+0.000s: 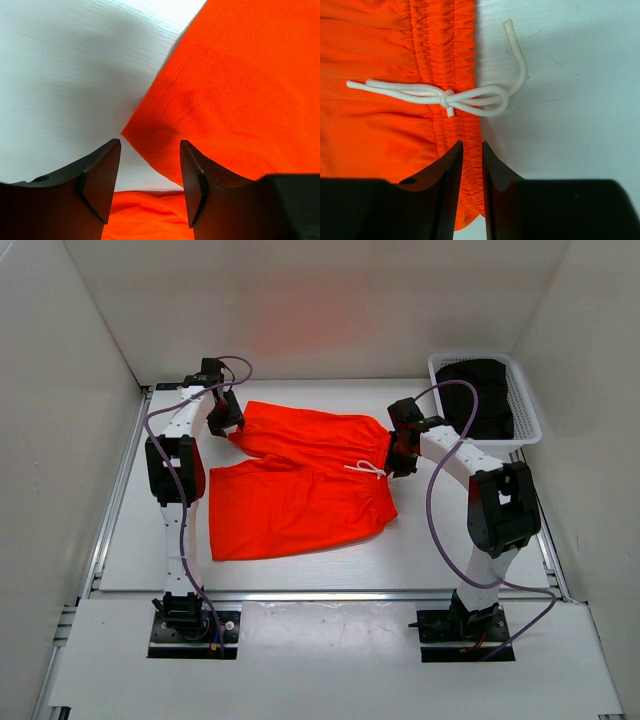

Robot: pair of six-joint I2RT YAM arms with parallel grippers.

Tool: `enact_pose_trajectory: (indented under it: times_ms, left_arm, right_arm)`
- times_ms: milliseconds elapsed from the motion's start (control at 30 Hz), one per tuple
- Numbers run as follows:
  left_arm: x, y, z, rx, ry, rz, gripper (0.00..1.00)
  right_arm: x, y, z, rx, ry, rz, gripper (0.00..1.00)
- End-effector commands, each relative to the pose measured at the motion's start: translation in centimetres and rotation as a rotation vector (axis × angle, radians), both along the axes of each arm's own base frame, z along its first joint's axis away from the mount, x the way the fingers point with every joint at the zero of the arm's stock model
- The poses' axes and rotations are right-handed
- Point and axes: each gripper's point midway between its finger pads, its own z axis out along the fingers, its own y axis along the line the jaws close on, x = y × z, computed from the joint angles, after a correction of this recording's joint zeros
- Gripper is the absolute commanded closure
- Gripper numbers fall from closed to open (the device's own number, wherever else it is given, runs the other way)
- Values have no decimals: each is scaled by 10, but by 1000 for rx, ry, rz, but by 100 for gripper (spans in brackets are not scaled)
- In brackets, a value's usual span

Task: Fold and stack the shorts
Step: Flatten the shorts out

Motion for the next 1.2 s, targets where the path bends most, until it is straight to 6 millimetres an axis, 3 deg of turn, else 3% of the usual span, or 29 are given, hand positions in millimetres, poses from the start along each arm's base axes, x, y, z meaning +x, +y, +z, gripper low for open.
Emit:
enact_pose_trajectory:
  times_ms: [0, 233, 333, 500, 533, 633, 667, 900, 1000, 1067, 1133, 1167]
  left_arm:
    - [4, -1, 14, -9, -35, -8, 38]
    - [5, -6, -5, -34, -8, -20, 32]
    - [7, -8, -8, -42, -6, -24, 38]
    - [7, -8, -8, -42, -6, -24, 59]
    - [7, -8, -8, -42, -6, -24, 70]
    - [8, -8, 4, -43, -27, -24, 88]
    - [11, -8, 12, -44, -46, -25, 90]
    - [22, -24, 44, -72, -125, -58, 90]
    - [25, -33, 40, -91, -124, -78, 62]
    - [24, -36, 37, -104, -112, -85, 60]
    - [23, -37, 33, -112, -103, -89, 83]
    - [23, -37, 33, -112, -103, -89, 90]
  right_arm:
    - [6, 6, 6, 11, -24, 22, 73]
    - [6, 6, 2, 8, -15, 22, 73]
    - [6, 6, 2, 8, -15, 22, 73]
    - [8, 7, 5, 11, -24, 22, 73]
    - [8, 7, 5, 11, -24, 22, 73]
    - [8, 6, 1, 8, -15, 22, 73]
    - [8, 6, 1, 8, -15, 22, 73]
    - [8, 6, 1, 8, -15, 22, 73]
    - [7, 8, -2, 13, -3, 25, 73]
    - [7, 8, -2, 13, -3, 25, 73]
    - [7, 8, -2, 13, -3, 25, 73]
    - [7, 8, -2, 13, -3, 25, 73]
